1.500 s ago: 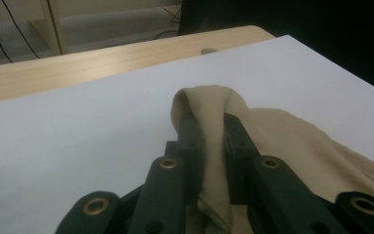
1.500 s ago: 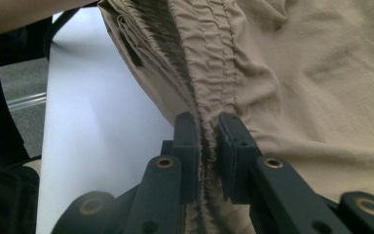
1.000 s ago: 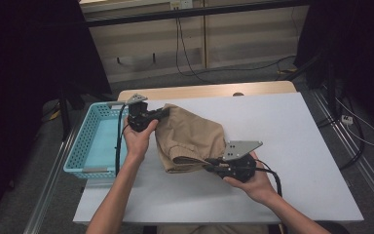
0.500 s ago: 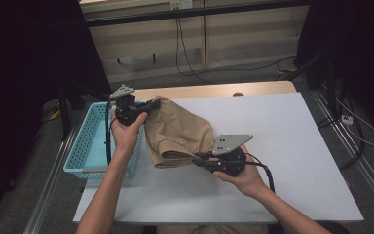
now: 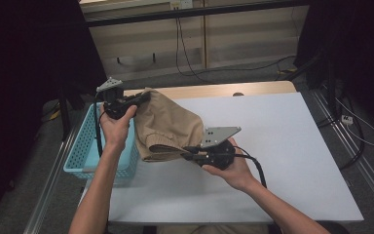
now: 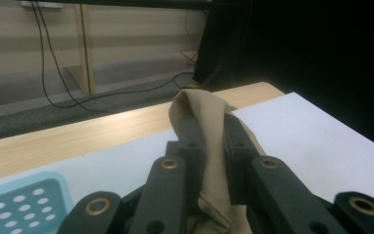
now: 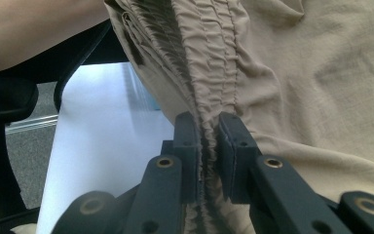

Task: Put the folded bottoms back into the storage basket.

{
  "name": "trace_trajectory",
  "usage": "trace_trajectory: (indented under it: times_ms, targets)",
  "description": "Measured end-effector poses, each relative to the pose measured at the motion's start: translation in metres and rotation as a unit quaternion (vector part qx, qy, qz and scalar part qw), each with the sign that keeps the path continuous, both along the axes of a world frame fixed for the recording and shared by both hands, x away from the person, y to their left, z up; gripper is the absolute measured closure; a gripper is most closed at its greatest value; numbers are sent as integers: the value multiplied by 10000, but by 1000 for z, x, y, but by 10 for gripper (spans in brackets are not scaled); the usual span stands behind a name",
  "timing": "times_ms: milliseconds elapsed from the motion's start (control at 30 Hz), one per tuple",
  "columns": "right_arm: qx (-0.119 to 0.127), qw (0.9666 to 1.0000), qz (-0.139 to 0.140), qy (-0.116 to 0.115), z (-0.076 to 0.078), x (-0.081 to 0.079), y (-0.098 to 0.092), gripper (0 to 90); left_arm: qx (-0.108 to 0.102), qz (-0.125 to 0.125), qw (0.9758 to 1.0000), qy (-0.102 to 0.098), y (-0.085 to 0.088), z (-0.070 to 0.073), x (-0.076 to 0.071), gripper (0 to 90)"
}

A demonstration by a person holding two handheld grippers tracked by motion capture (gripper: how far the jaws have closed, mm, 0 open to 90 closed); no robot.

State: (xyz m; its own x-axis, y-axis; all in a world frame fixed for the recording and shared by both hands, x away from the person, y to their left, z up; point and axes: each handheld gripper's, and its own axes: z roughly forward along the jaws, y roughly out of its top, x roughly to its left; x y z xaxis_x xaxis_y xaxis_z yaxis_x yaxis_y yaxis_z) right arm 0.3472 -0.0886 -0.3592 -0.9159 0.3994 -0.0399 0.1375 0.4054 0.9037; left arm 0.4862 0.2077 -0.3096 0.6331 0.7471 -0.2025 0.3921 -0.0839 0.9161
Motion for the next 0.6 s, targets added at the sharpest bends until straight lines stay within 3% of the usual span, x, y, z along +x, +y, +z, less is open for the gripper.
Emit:
trace_trajectory:
  times_ms: [600]
  targets:
    - [167,9997,139,-107,14,10,21,793,-57,173,9997,-178,24,23,-2,820]
